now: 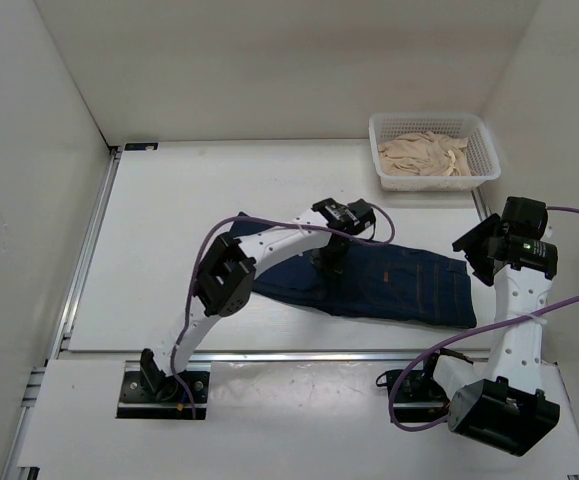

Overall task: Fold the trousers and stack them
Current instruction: Fold the trousers

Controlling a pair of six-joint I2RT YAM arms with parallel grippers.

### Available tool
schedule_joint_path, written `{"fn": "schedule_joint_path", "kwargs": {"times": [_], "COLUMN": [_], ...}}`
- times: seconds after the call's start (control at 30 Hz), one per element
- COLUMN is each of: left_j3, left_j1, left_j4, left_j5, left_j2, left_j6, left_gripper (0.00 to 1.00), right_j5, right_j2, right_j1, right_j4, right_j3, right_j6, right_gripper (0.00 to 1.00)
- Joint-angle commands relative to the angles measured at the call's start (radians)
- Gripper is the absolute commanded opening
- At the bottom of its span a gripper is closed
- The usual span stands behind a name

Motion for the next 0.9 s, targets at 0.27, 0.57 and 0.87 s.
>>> {"fn": "schedule_joint_path", "kwargs": {"times": [0.27,0.57,0.87], "left_j3": [0.022,0.044,-0.294], "left_j1": [0.034,0.034,0.32], "left_j4": [0.077,0.065,0.107], "left_j5": [0.147,0.159,0.055], "left_j2": [-0.196,-0.111,-0.476], "left_j6": [-0.041,-0.11,-0.041], "left_gripper": [0.11,1.0,0.63], "right_j5": [-0.012,-0.012,-0.032], "right_j2": [-0.001,-0.011,-0.011], "right_j1": [0.005,0.005,0.005], "right_j4": [0.018,0.018,0.018], "right_j3": [0.006,0.006,-0.003], "right_j6": [-0.017,-0.017,-0.017], "right_gripper": [0.69,0.69,0.69]}}
